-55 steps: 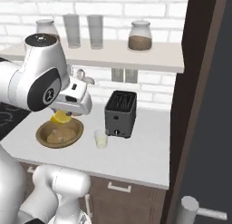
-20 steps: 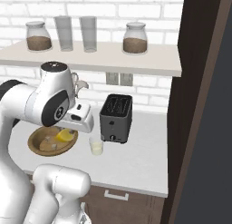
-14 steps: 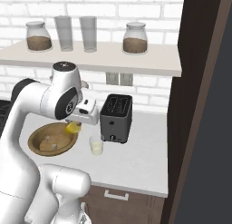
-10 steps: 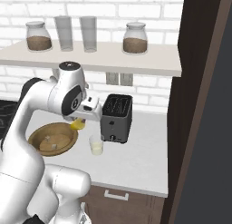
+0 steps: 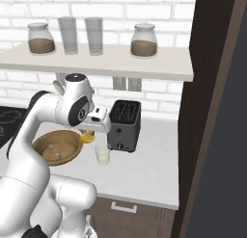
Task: Grab a lemon wedge from the fridge and one ice cube from the ice bowl, and put them in the glass of lemonade.
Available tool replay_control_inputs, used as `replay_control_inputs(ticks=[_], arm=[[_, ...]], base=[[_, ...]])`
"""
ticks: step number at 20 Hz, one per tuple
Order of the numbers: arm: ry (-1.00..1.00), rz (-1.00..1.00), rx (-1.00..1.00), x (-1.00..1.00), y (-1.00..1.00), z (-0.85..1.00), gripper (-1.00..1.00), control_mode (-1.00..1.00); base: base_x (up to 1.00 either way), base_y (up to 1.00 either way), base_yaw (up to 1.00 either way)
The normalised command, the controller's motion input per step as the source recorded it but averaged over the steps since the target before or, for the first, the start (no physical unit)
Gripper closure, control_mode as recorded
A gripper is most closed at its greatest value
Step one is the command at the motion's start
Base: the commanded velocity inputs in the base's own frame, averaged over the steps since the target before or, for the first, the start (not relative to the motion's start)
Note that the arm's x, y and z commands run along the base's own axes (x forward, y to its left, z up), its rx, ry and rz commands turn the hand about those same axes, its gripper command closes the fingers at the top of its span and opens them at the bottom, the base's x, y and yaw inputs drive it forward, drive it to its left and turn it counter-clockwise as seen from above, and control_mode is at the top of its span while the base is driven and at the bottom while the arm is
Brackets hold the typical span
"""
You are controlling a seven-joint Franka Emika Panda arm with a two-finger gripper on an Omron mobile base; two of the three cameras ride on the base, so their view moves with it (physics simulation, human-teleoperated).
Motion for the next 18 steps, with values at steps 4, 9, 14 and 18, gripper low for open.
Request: replay_control_inputs(ticks=[4, 9, 14, 18], arm=[[0.0, 0.0, -0.04, 0.0, -0.01, -0.25, 1.0, -1.0], [0.0, 0.0, -0.02, 0.07, 0.0, -0.07, 1.0, -1.0], [0.0, 0.0, 0.0, 0.4, 0.01, 0.0, 1.0, -1.0], [0.0, 0.0, 0.0, 0.67, 0.05, 0.0, 1.0, -1.0]], base=[[0.0, 0.0, 0.0], [0.0, 0.0, 0.0], [0.0, 0.0, 0.0], [0.0, 0.0, 0.0]])
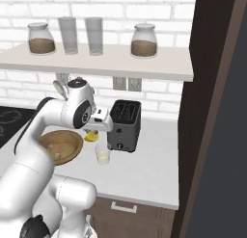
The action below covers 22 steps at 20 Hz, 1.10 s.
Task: Grab a lemon wedge from the fridge and one ice cube from the ice bowl, and put them in the glass of lemonade.
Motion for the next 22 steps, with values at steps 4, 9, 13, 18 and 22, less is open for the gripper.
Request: replay_control_inputs(ticks=[4, 9, 13, 18, 22], arm=[[0.0, 0.0, 0.0, 0.31, 0.0, -0.08, 1.0, -1.0], [0.0, 0.0, 0.0, 0.02, 0.0, -0.2, 1.0, -1.0], [0.0, 0.0, 0.0, 0.02, 0.0, -0.28, 1.0, -1.0], [0.0, 0.0, 0.0, 0.17, -0.01, -0.12, 1.0, -1.0], [0.0, 0.0, 0.0, 0.26, -0.04, 0.0, 1.0, -1.0]], base=[[0.0, 0.0, 0.0], [0.0, 0.0, 0.0], [0.0, 0.0, 0.0], [0.0, 0.0, 0.0], [0.0, 0.0, 0.0]])
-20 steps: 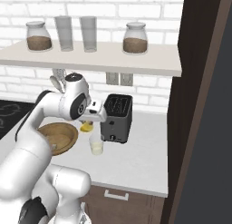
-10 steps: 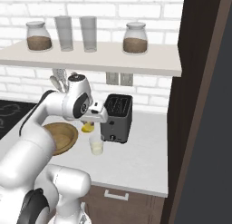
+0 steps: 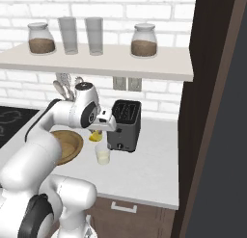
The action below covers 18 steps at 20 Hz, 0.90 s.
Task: Grab a lemon wedge from the fridge and one ice cube from the ice bowl, and put them in the glass of lemonade.
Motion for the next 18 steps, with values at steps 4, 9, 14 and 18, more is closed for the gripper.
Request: replay_control_inputs(ticks=[4, 9, 14, 18], arm=[[0.0, 0.0, 0.0, 0.1, -0.05, -0.12, 1.0, -1.0], [0.0, 0.0, 0.0, 0.07, -0.15, -0.14, 1.0, -1.0], [0.0, 0.0, 0.0, 0.04, 0.0, 0.0, 1.0, -1.0], [0.0, 0.0, 0.0, 0.34, 0.05, 0.0, 1.0, -1.0]], base=[[0.0, 0.0, 0.0], [0.0, 0.0, 0.0], [0.0, 0.0, 0.0], [0.0, 0.0, 0.0]])
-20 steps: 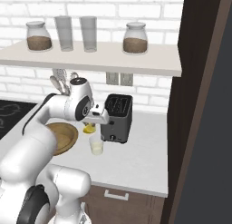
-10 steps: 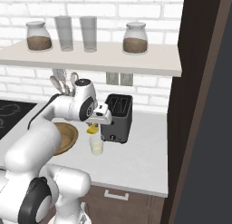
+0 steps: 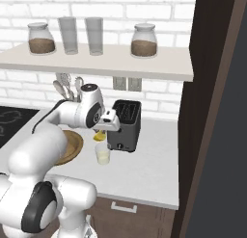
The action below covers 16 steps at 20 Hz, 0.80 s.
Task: Grab a lemon wedge from the fridge and one ice cube from the ice bowl, and put them in the glass of lemonade.
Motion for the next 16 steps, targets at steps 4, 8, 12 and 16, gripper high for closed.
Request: replay_control_inputs(ticks=[4, 8, 12, 16], arm=[[0.0, 0.0, 0.0, 0.06, -0.05, -0.01, 1.0, -1.0], [0.0, 0.0, 0.0, 0.0, -0.16, -0.2, 1.0, -1.0], [0.0, 0.0, 0.0, 0.0, -0.07, -0.32, 1.0, -1.0], [-0.04, 0.0, 0.0, -0.08, 0.0, -0.12, 1.0, -1.0]], base=[[0.0, 0.0, 0.0], [0.0, 0.0, 0.0], [0.0, 0.0, 0.0], [0.0, 0.0, 0.0]])
